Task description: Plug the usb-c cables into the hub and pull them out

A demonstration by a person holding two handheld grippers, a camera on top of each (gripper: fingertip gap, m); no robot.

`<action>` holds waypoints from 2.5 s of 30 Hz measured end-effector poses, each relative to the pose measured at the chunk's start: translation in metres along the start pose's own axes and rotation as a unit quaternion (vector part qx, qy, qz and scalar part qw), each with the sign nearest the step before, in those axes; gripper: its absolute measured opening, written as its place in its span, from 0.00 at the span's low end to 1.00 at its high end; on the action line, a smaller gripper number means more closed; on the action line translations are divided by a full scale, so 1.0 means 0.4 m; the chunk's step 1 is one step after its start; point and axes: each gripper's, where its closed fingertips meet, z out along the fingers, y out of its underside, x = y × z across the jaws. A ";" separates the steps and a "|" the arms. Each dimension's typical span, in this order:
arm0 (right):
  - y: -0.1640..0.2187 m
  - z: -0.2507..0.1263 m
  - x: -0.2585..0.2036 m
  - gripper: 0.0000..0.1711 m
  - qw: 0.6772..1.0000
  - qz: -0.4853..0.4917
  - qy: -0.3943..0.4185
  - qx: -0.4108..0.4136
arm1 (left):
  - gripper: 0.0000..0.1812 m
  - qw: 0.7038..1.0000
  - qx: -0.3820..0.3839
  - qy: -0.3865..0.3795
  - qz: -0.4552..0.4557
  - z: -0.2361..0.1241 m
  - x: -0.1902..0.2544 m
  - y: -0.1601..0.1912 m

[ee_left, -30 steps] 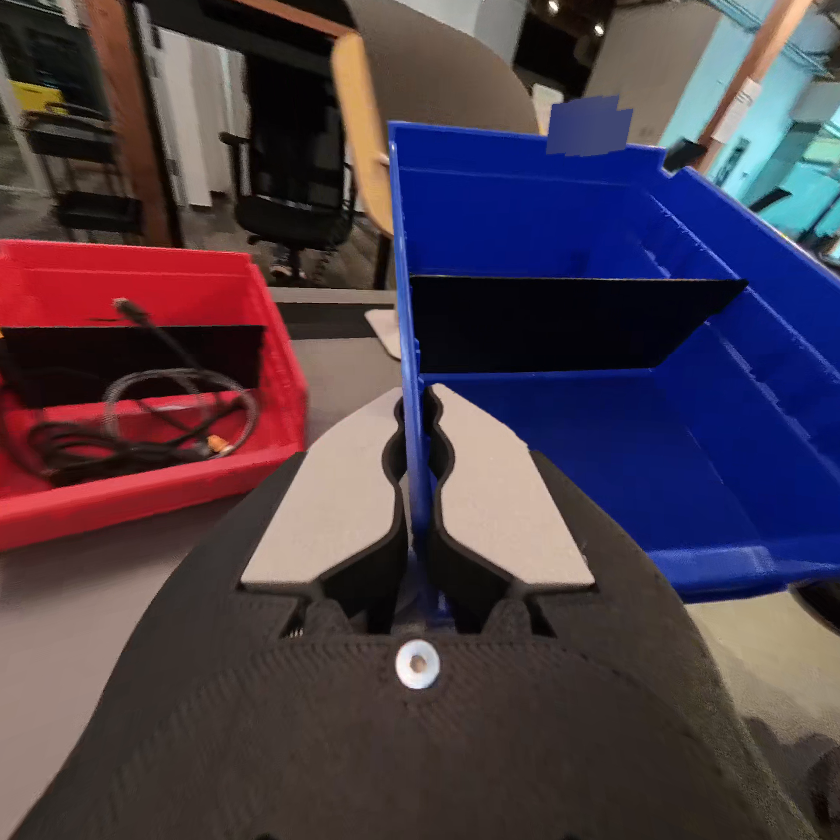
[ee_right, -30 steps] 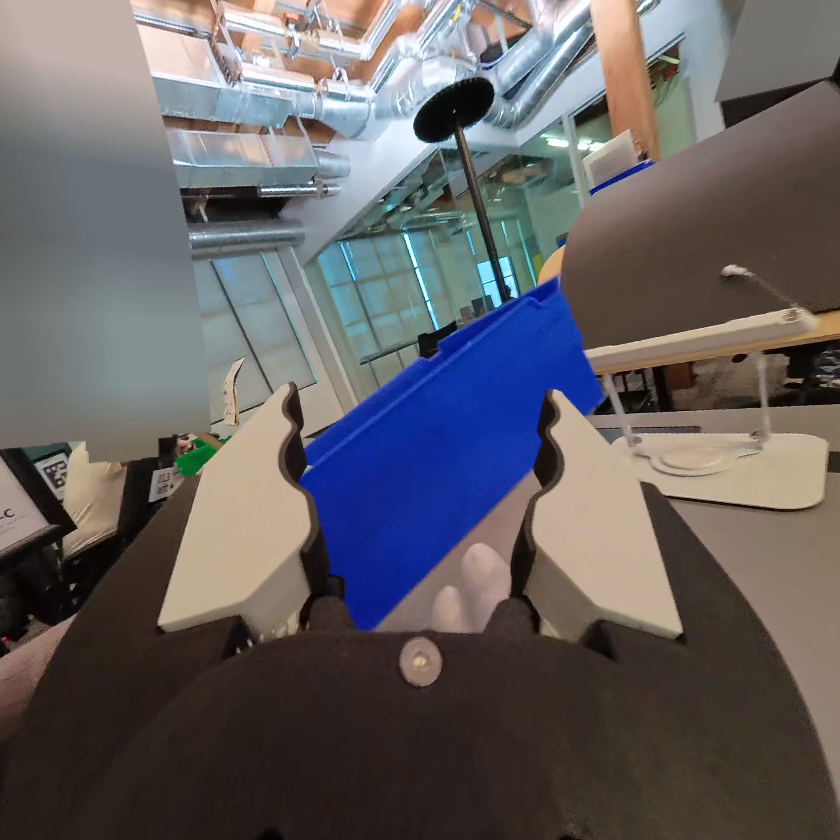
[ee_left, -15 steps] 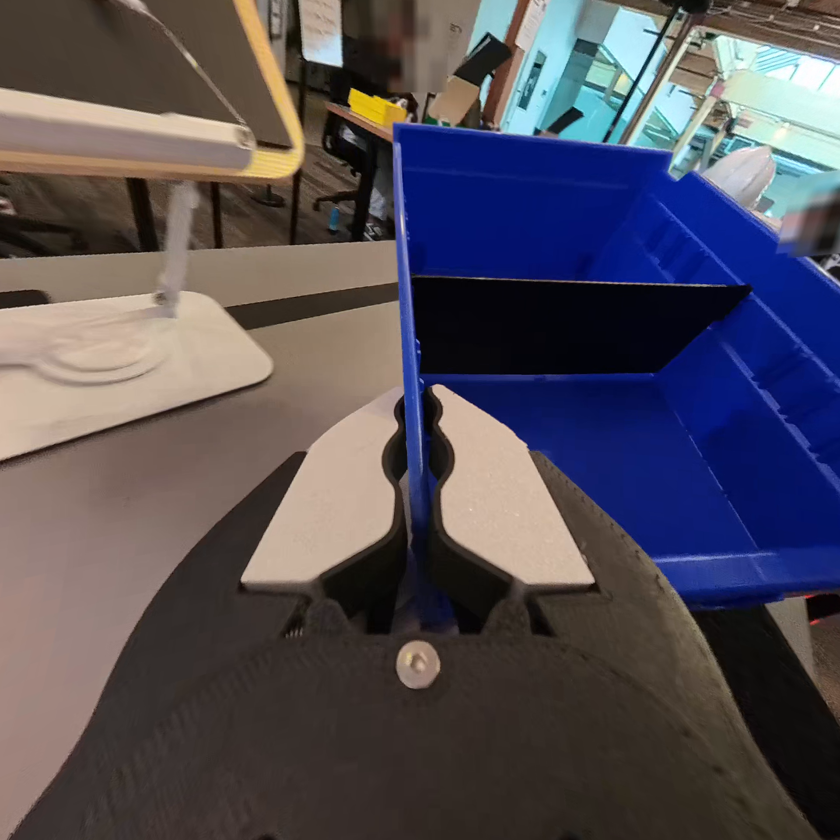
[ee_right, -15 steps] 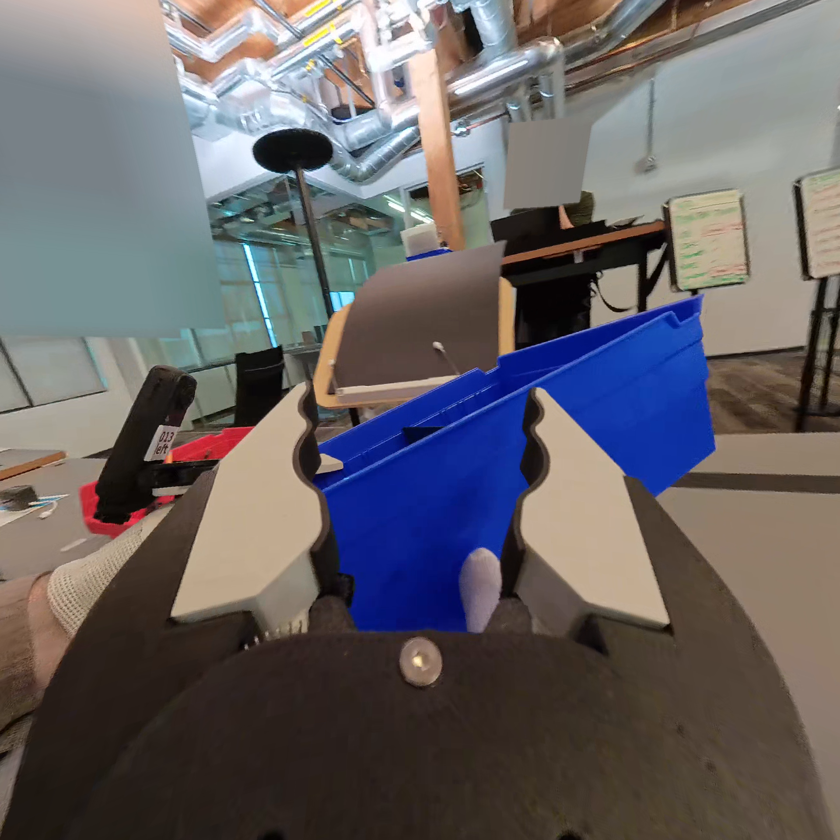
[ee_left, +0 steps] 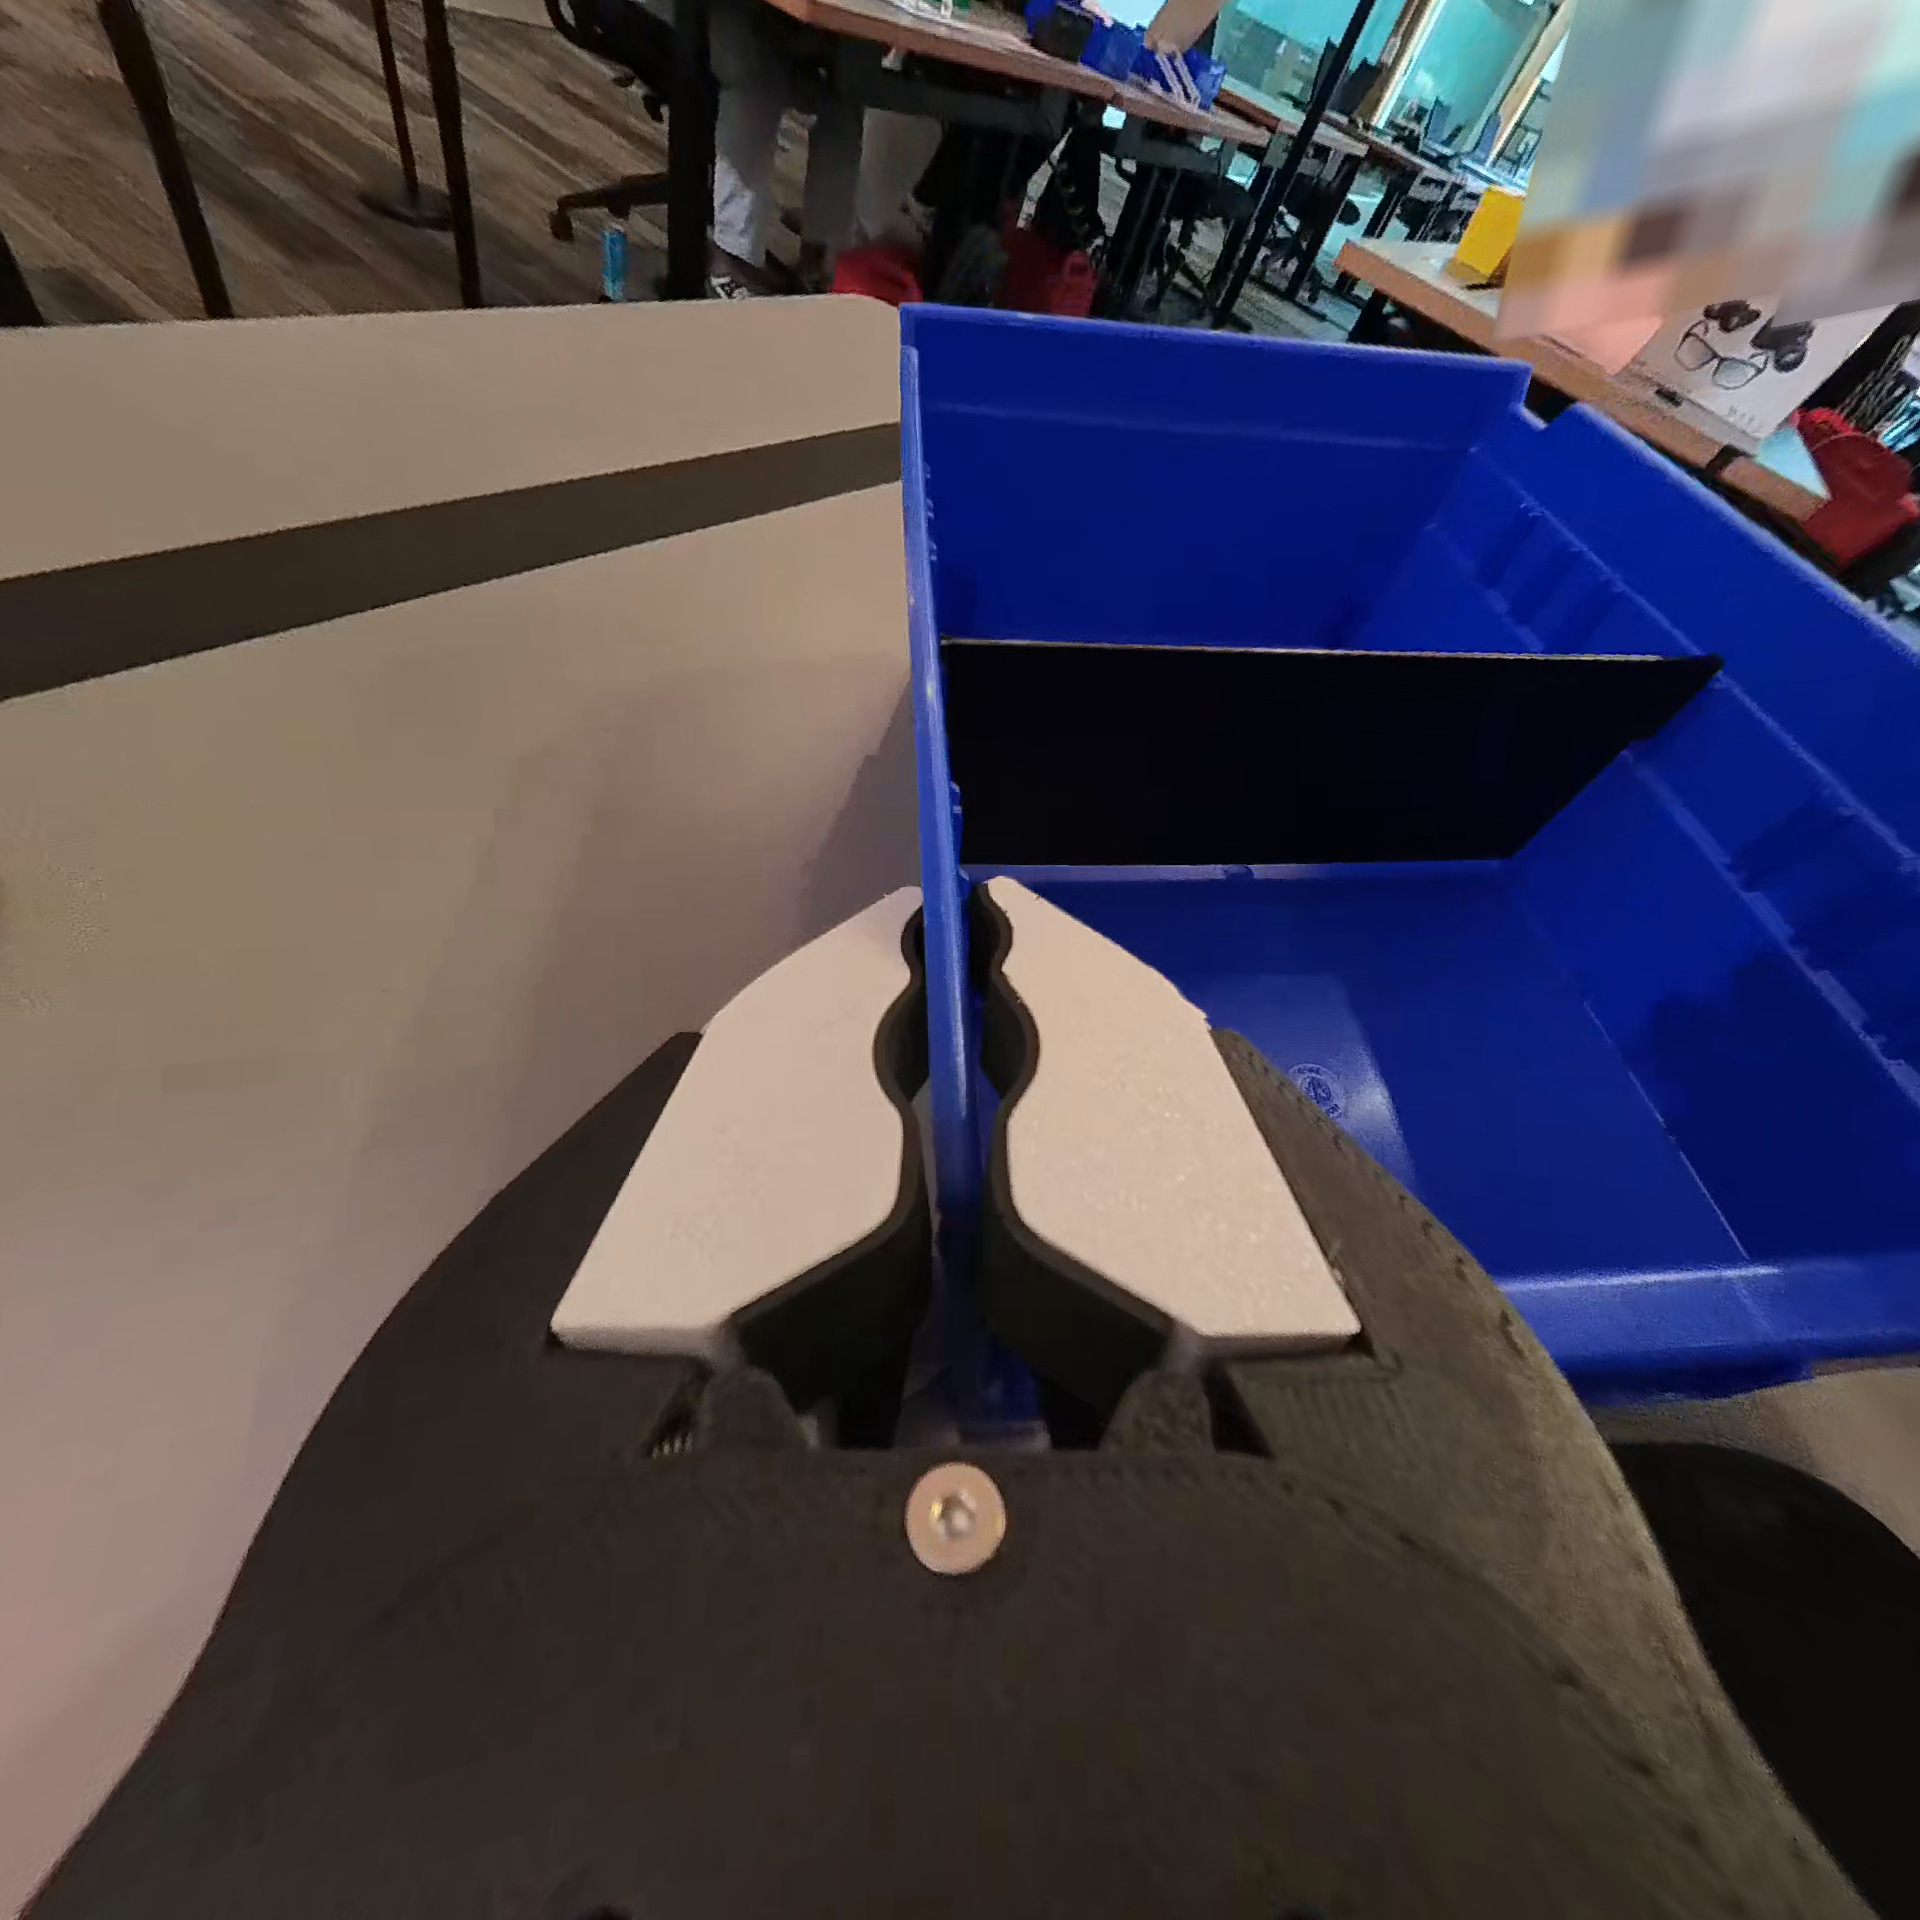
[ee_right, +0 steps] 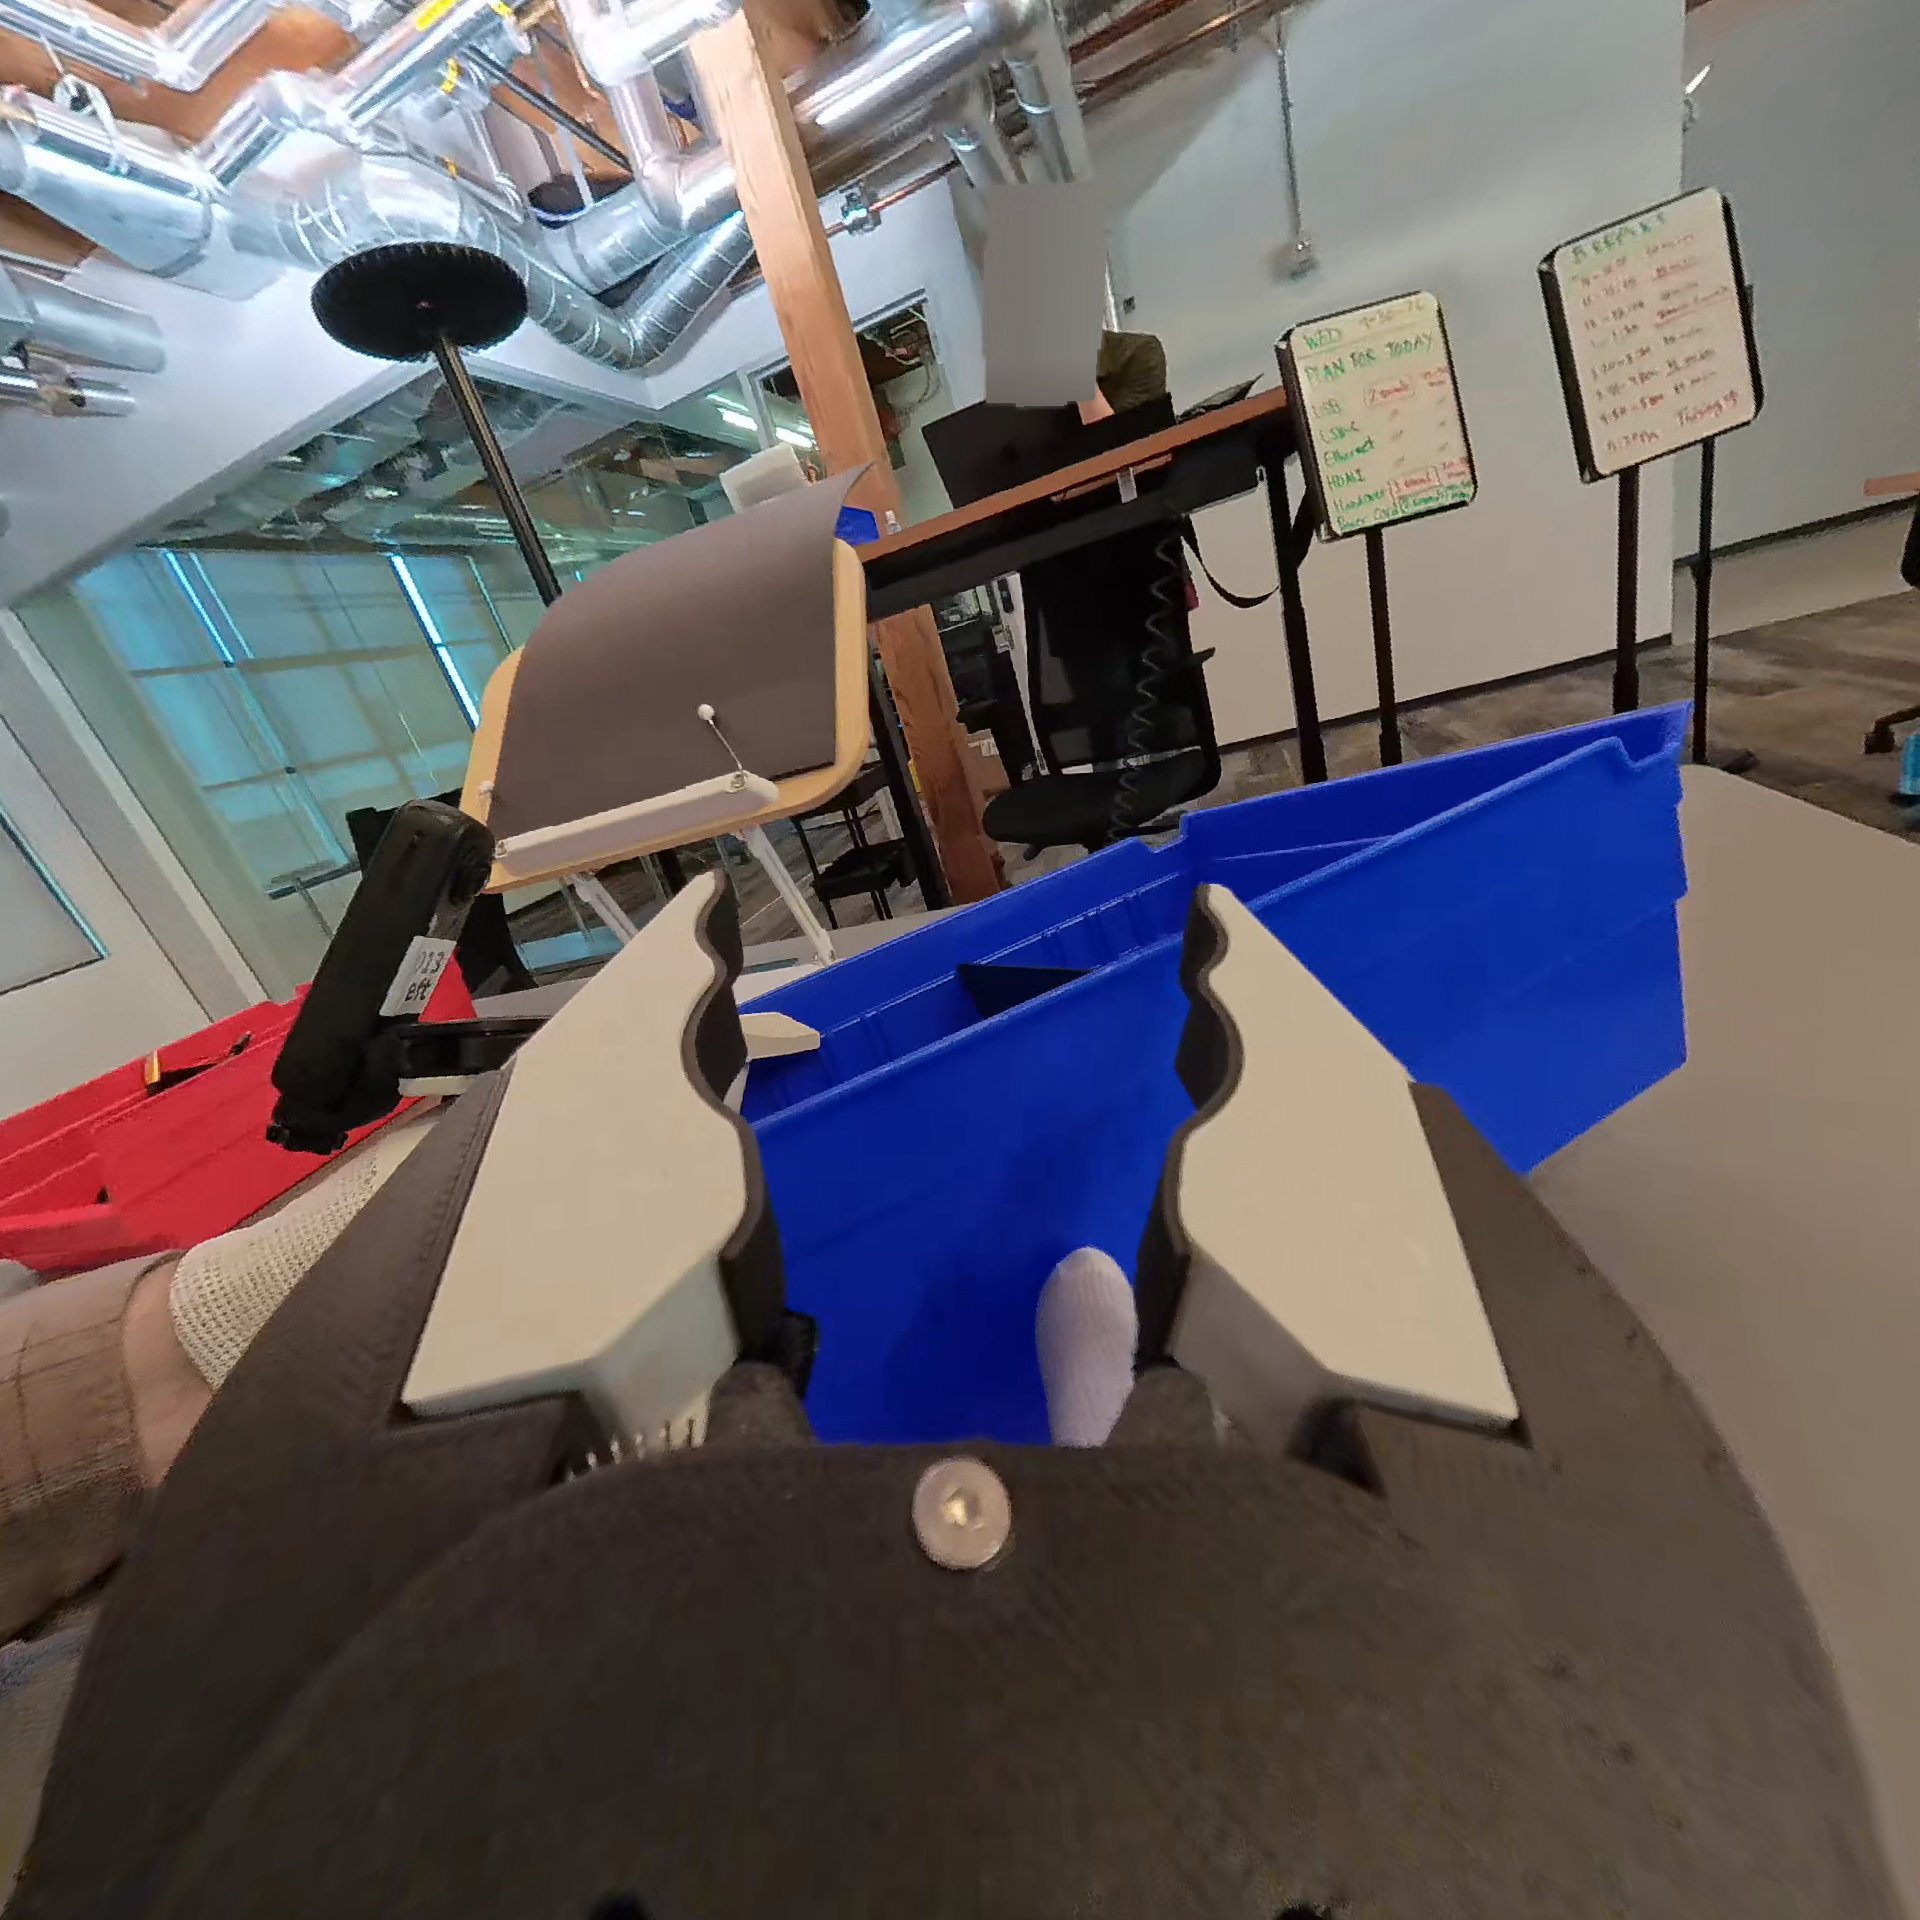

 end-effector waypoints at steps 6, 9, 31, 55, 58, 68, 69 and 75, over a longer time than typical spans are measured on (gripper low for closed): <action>0.029 -0.003 0.074 0.50 0.999 0.047 -0.009 -0.009 | 0.03 1.000 0.002 -0.020 0.006 0.040 0.011 0.012; 0.036 -0.005 0.106 0.49 0.998 0.063 -0.016 -0.011 | 0.06 1.000 0.007 -0.013 0.002 0.054 0.023 0.008; 0.194 -0.143 0.164 0.10 0.928 -0.174 0.214 -0.250 | 0.10 0.991 -0.075 0.089 0.060 -0.016 0.113 0.084; 0.088 0.105 0.701 0.01 0.932 -0.140 0.184 -0.280 | 0.19 0.996 -0.055 0.063 -0.034 0.348 0.258 -0.011; 0.088 0.136 0.723 0.01 0.932 -0.140 0.177 -0.284 | 0.19 0.997 -0.051 0.053 -0.033 0.372 0.247 -0.023; -0.055 0.056 0.676 0.32 0.924 -0.205 0.244 -0.212 | 0.39 0.998 -0.001 0.053 -0.029 0.240 0.191 -0.078; -0.080 0.058 0.628 0.32 0.924 -0.230 0.237 -0.196 | 0.39 0.999 0.008 0.049 -0.019 0.205 0.178 -0.089; -0.149 0.201 0.148 0.24 0.937 -0.323 0.060 -0.114 | 0.35 0.996 0.060 0.004 0.058 -0.032 0.058 -0.159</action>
